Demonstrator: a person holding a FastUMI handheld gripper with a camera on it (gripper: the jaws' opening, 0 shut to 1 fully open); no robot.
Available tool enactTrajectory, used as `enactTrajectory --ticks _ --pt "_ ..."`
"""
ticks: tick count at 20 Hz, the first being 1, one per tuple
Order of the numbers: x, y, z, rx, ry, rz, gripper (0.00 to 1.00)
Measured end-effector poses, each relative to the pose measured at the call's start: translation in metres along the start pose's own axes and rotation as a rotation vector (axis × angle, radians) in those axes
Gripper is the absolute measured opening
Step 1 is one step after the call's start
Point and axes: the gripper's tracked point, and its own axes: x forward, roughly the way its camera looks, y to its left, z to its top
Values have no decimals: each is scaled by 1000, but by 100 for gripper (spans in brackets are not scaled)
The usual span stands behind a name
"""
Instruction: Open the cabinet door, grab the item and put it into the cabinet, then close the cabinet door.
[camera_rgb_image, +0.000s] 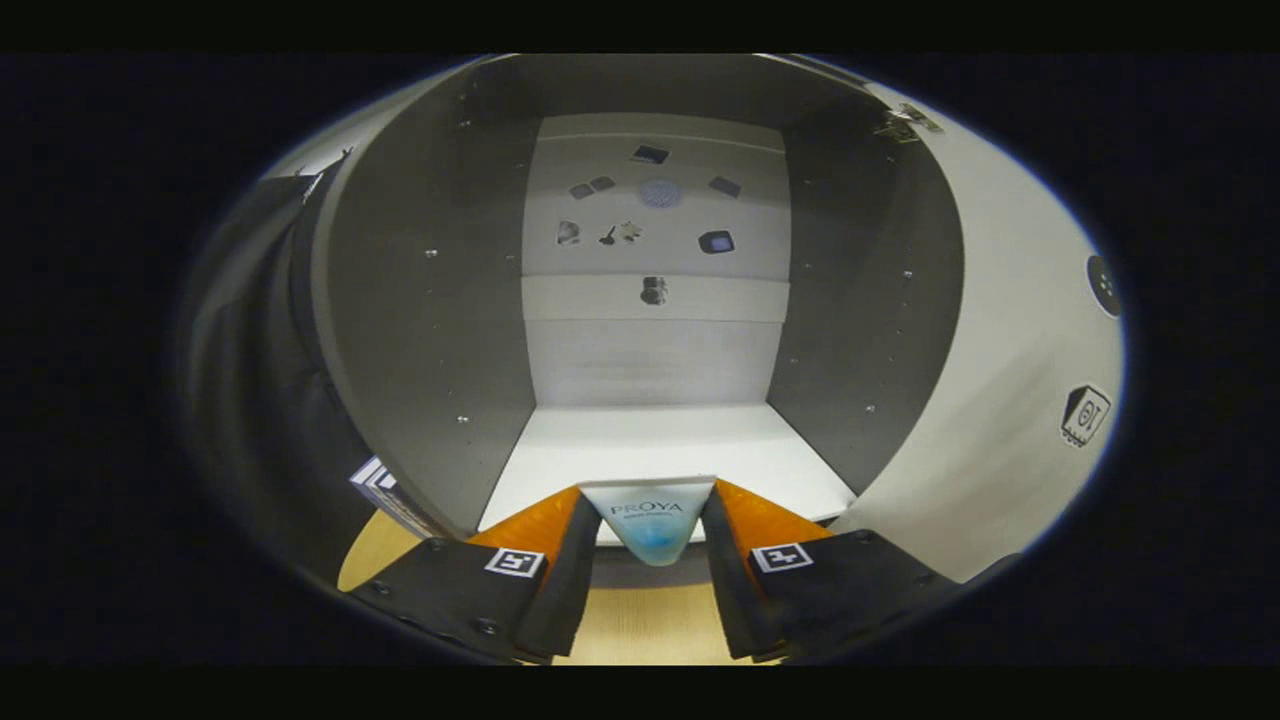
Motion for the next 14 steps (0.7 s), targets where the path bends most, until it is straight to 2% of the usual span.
enactTrajectory --ticks 5,10,12,14 --pt "48 -11 -9 34 69 -17 62" --pt "59 -18 -7 59 54 -31 62" --pt "56 -24 -4 60 33 -43 66" --pt "49 -27 3 66 -9 -53 83"
